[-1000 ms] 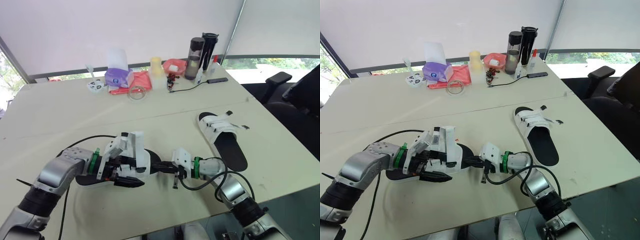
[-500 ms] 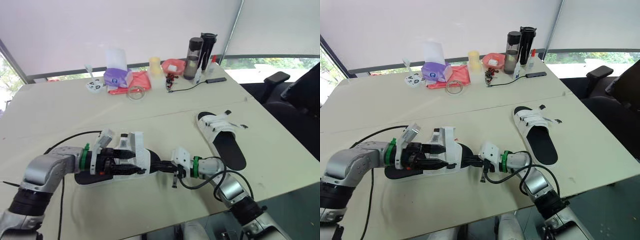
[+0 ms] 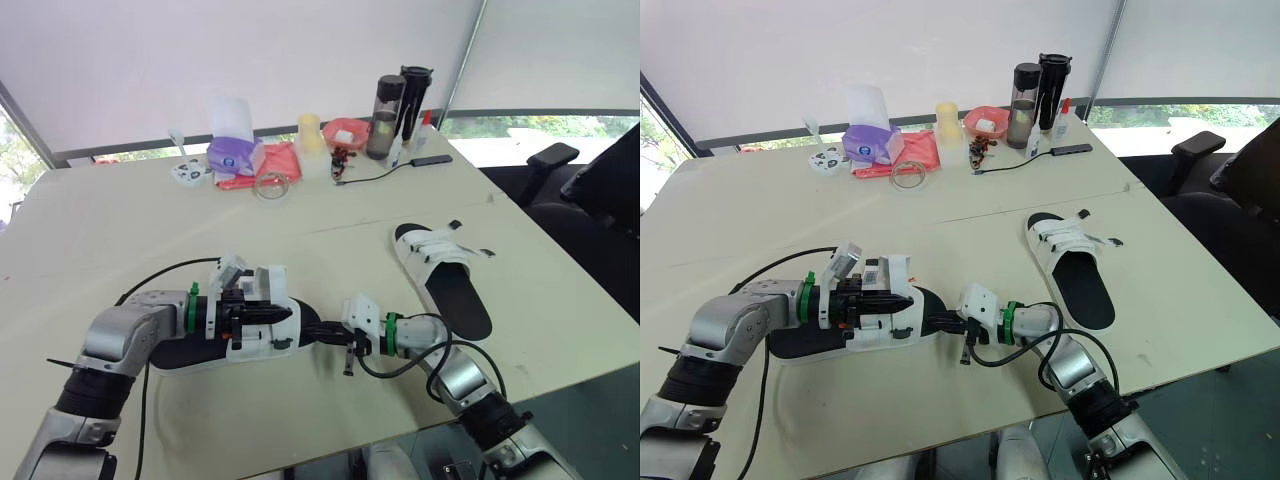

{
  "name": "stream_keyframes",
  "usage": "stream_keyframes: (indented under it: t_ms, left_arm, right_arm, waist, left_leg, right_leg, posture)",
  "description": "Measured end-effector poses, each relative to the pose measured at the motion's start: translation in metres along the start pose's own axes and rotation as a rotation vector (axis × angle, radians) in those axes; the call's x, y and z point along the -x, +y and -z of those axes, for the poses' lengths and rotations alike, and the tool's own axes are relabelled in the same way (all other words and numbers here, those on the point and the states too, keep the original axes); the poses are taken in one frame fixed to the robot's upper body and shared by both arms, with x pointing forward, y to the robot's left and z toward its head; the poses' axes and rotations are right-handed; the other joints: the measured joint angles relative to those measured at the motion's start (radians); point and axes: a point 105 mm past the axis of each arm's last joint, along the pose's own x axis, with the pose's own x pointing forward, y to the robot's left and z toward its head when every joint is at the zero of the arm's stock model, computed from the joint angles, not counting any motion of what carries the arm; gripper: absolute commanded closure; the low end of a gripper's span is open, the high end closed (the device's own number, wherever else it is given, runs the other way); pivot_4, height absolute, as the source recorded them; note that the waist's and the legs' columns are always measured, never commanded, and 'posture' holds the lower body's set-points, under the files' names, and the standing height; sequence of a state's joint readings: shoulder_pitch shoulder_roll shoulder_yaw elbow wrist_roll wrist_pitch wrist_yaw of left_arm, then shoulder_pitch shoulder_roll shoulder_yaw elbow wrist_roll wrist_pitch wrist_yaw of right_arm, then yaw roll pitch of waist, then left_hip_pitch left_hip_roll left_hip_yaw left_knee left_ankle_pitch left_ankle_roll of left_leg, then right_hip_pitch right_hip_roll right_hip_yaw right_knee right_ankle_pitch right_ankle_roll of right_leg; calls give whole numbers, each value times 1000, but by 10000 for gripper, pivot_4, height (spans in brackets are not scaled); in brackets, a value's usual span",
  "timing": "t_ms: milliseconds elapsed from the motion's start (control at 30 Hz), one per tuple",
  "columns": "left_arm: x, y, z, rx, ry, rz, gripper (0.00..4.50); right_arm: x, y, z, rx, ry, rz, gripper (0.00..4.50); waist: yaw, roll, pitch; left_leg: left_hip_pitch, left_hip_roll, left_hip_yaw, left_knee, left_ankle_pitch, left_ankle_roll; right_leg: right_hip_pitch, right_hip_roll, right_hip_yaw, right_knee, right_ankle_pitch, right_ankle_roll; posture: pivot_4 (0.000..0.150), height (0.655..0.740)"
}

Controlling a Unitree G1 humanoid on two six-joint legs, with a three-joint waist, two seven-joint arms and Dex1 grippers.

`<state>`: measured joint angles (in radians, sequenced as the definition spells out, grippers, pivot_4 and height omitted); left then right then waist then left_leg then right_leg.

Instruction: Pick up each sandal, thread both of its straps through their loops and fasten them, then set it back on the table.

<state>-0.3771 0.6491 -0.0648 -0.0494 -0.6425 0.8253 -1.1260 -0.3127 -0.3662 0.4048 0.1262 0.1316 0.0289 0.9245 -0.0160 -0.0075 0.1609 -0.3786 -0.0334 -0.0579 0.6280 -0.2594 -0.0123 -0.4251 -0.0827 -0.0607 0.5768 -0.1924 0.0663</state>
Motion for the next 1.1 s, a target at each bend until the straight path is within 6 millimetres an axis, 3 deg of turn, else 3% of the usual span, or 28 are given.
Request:
stream_keyframes:
  t_ms: [500, 733, 1100]
  left_arm:
    - [2, -13, 11, -154, 92, 50, 44323]
    - [3, -15, 10, -243, 99, 54, 44323]
    - [6, -30, 10, -159, 68, 114, 44323]
  right_arm:
    - [0, 1, 0, 0, -2, -2, 45000]
    - [-1, 2, 0, 1, -2, -5, 45000]
    - [-1, 2, -1, 2, -3, -5, 45000]
  waist:
    - [-4, 1, 0]
    - [-4, 6, -3]
    - [-1, 7, -2]
  left_leg:
    - [0, 0, 0, -1, -1, -1]
    - [-4, 8, 1, -2, -1, -2]
    - [-4, 8, 2, -2, -1, -2]
  right_leg:
    - [0, 0, 0, -3, 0, 0]
    - [1, 2, -8, -15, 0, 0]
    - [0, 2, -8, -13, 0, 0]
  posture:
    - [1500, 7400]
    - [1500, 7400]
    - [1500, 7400]
